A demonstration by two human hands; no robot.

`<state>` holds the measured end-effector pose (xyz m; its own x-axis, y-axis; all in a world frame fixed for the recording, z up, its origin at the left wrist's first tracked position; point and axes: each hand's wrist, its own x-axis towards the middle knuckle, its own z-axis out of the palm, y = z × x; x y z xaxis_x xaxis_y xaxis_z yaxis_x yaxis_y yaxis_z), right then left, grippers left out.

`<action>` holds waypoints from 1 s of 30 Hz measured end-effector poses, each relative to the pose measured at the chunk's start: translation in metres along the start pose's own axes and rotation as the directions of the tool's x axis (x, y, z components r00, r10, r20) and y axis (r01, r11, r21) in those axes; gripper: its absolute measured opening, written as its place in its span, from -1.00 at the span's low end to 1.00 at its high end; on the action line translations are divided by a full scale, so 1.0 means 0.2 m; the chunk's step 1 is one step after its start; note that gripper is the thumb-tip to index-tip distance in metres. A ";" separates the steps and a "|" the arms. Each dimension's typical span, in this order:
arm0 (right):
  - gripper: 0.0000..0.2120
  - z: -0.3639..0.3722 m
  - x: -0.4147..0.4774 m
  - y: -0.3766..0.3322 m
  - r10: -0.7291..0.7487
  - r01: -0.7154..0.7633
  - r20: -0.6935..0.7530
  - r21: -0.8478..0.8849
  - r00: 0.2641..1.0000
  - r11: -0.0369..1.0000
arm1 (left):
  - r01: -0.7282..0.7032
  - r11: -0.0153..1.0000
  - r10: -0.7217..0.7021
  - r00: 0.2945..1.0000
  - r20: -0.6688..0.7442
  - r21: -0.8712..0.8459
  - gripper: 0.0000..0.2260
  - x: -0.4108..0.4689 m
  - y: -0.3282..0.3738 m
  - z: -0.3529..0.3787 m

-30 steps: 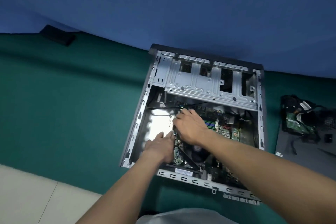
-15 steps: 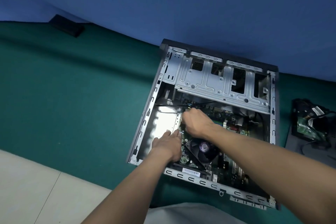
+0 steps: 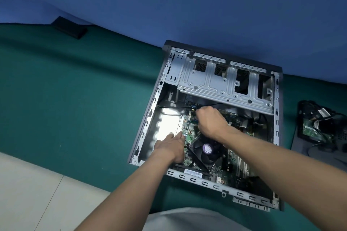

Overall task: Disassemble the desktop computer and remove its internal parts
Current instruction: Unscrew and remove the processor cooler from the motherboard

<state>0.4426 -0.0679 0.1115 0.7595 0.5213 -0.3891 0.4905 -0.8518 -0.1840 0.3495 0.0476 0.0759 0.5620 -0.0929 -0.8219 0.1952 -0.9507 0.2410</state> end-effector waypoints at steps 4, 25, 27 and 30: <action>-0.82 0.10 -0.16 0.01 0.066 -0.068 0.027 0.054 0.997 0.996 | -0.009 1.000 0.009 1.000 -0.012 -0.015 -0.30 -0.01 0.00 0.00; -0.33 -0.29 -0.58 0.22 0.208 -0.103 -0.141 0.532 0.968 0.841 | 0.082 0.995 -0.063 0.950 -0.306 0.049 -0.77 -0.18 0.25 -0.01; -0.31 -0.39 -0.68 0.33 0.265 -0.089 -0.220 0.588 0.939 0.804 | 0.011 0.997 0.021 0.914 -0.405 0.078 -0.70 -0.18 0.38 0.01; -0.19 -0.44 -0.79 0.52 0.373 -0.133 -0.317 0.580 0.872 0.803 | -0.109 0.994 0.108 0.869 -0.484 0.026 -0.57 -0.17 0.59 0.05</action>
<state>0.4111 -0.2346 0.2344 0.9807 0.1526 -0.1220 0.0449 -0.7835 -0.6197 0.3457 -0.0654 0.1265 0.8980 -0.0400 -0.4382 0.1120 -0.9423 0.3156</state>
